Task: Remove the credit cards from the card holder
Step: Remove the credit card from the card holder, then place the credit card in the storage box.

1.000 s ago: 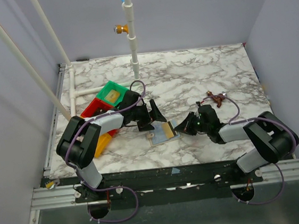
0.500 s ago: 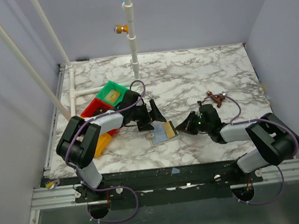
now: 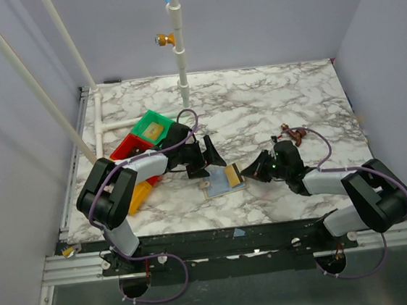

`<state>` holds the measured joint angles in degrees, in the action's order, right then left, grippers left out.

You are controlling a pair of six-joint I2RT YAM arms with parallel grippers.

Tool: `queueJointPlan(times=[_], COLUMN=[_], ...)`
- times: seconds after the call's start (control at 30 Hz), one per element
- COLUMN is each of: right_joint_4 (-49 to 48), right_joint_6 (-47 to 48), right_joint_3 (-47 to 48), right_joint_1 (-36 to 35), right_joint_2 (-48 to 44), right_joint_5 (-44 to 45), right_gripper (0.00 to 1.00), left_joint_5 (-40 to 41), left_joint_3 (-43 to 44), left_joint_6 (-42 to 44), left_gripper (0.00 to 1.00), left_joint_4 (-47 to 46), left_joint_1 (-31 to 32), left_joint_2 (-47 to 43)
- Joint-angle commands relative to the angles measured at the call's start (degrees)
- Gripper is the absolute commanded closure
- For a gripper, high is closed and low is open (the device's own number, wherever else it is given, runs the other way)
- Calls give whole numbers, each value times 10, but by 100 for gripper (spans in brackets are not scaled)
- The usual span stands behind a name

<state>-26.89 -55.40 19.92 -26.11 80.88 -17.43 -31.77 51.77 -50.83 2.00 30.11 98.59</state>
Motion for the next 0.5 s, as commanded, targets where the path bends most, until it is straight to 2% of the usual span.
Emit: queueJointPlan(times=[0.0,0.47], right_joint_4=[17,34], right_joint_6=[12,1], right_joint_3=[-5,11], right_joint_1=[7,13], right_joint_2=[-20,-51], right_joint_5=[0,-17], right_gripper=[99,99], left_joint_5=[19,9], left_joint_3=[2,29], left_joint_6=[21,22], left_gripper=[1,1], left_joint_4=[39,61], left_joint_1=[-4,-4], left_joint_2=[3,-38])
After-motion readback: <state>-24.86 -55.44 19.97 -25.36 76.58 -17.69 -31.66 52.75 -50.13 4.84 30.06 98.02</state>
